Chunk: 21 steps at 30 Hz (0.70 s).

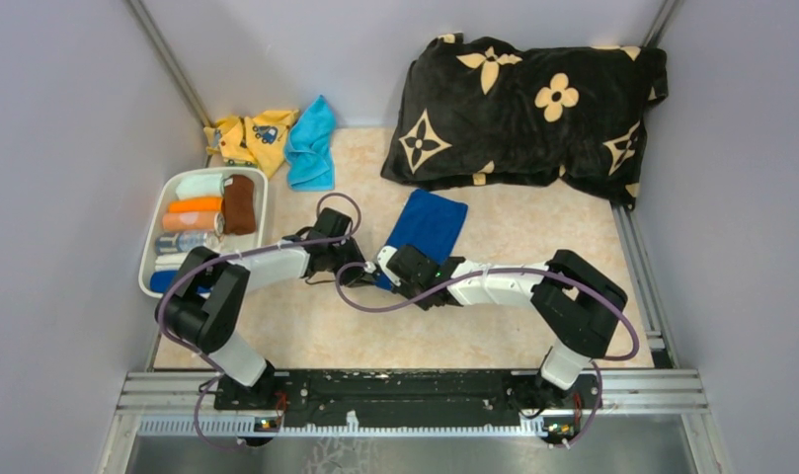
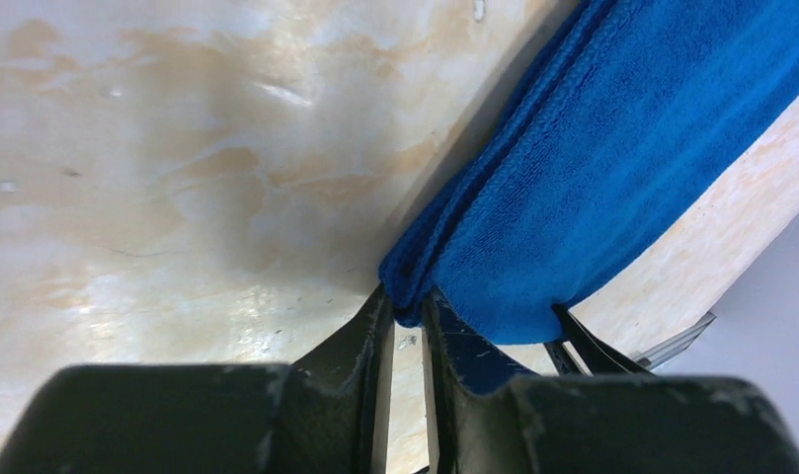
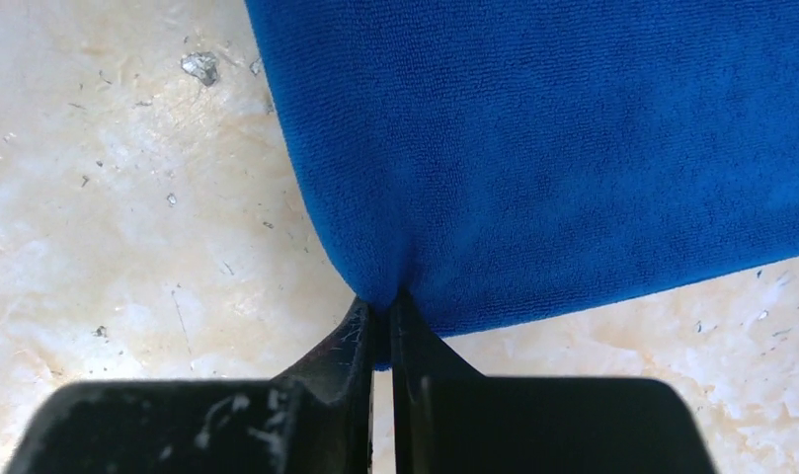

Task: Roll the towels
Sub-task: Roll the towel at the center of the board.

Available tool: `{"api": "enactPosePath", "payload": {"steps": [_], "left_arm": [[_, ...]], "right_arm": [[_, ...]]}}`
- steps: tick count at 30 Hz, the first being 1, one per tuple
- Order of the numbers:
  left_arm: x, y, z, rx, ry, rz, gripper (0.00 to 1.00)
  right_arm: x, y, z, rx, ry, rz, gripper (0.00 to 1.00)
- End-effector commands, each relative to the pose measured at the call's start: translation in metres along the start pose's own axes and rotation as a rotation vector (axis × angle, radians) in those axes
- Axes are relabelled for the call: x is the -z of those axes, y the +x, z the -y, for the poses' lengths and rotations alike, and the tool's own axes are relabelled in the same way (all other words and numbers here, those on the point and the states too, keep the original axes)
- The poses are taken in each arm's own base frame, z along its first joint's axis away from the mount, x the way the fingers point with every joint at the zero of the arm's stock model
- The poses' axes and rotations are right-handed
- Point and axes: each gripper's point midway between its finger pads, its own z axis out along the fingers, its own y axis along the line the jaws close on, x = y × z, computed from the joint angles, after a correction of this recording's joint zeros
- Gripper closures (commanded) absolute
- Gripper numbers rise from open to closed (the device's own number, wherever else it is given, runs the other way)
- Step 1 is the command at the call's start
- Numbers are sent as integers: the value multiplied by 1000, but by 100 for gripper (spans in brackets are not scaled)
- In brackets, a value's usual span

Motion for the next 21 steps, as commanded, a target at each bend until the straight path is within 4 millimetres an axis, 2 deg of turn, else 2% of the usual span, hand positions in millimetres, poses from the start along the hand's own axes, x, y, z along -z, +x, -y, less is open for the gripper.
{"api": "enactPosePath", "payload": {"steps": [1,7,11,16,21], "left_arm": [[7,-16,-36,18,-125,67,78],[38,-37,-38,28,-112,148,76],[58,-44,-31,16,-93,194,62],[81,-40,-23,15,-49,217,53],[87,-23,-23,25,-9,176,48]], "right_arm": [[-2,13,-33,-33,-146,-61,100],[11,-22,-56,-111,-331,31,100],[17,-40,-58,-227,-444,80,100],[21,-54,-51,-402,-584,129,100],[25,-60,-48,-563,-738,166,100]]}}
